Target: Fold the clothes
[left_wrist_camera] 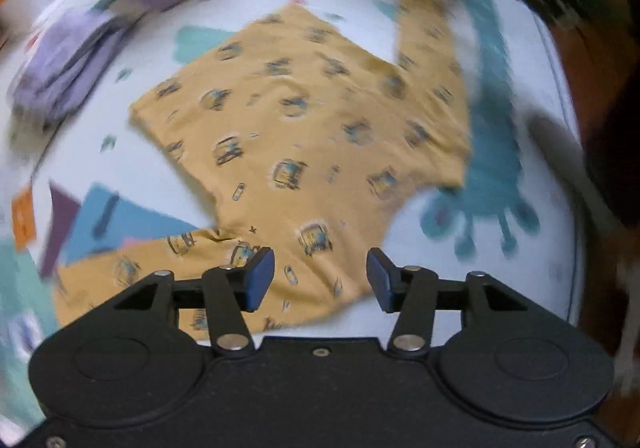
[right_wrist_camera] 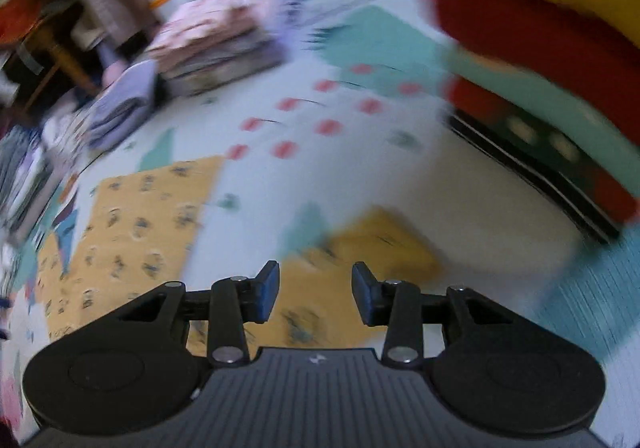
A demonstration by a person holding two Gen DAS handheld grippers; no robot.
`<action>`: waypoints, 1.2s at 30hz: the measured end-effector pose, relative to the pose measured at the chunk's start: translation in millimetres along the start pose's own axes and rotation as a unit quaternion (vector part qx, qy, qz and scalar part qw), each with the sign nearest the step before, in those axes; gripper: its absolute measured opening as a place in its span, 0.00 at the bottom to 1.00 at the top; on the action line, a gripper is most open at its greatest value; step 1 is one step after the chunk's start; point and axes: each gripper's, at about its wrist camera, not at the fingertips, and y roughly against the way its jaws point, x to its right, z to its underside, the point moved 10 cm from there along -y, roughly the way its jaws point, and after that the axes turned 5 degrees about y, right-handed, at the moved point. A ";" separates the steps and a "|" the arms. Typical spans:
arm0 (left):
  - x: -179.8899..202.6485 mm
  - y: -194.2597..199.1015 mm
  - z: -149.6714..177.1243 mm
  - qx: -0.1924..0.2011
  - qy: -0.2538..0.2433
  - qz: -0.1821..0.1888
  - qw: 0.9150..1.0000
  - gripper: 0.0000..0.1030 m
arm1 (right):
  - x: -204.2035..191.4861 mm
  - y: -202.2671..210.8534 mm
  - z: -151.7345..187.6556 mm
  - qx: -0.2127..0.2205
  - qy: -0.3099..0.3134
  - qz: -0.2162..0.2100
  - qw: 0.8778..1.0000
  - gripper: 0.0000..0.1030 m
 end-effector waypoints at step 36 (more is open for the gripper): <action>190.0 -184.9 -103.0 0.055 0.082 -0.035 0.994 0.68 | 89.8 -14.1 15.1 0.094 -0.105 -0.032 0.990 0.43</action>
